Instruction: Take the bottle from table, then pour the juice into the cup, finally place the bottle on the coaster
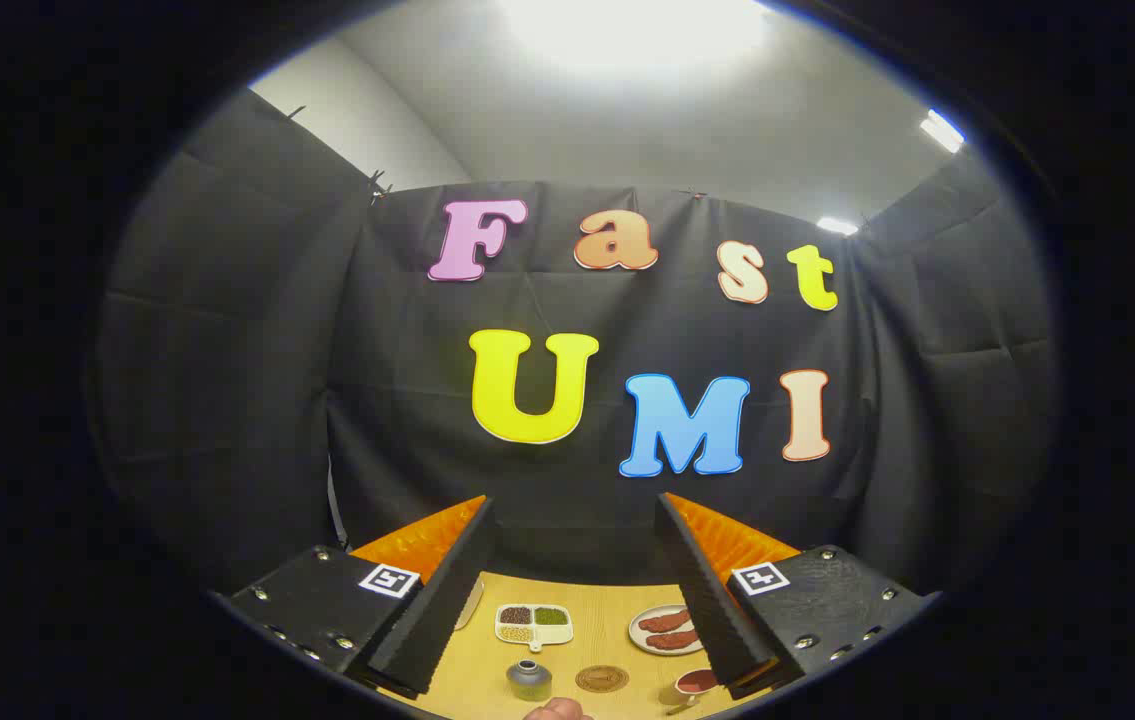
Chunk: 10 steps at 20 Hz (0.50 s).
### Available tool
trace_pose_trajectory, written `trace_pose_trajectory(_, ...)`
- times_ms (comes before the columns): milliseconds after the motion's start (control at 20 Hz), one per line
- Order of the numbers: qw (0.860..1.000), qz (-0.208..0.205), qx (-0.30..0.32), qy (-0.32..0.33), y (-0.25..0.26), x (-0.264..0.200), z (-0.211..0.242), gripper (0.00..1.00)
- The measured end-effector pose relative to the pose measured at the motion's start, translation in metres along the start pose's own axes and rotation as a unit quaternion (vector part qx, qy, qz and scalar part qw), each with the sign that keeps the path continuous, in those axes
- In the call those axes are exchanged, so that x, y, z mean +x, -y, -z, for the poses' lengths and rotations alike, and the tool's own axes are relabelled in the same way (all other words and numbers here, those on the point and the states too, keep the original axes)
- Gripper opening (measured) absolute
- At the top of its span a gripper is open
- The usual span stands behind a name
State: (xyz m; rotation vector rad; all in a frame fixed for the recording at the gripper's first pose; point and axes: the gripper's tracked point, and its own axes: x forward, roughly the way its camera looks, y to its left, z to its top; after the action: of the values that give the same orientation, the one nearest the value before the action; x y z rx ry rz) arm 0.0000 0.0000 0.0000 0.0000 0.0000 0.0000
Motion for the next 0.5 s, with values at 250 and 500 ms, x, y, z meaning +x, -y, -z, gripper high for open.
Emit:
trace_pose_trajectory(250, 1.0, 0.011, -0.007, 0.011, -0.007, 0.01, -0.007, 0.98)
trace_pose_trajectory(500, 1.0, 0.01, -0.016, 0.008, -0.013, 0.017, 0.003, 0.98)
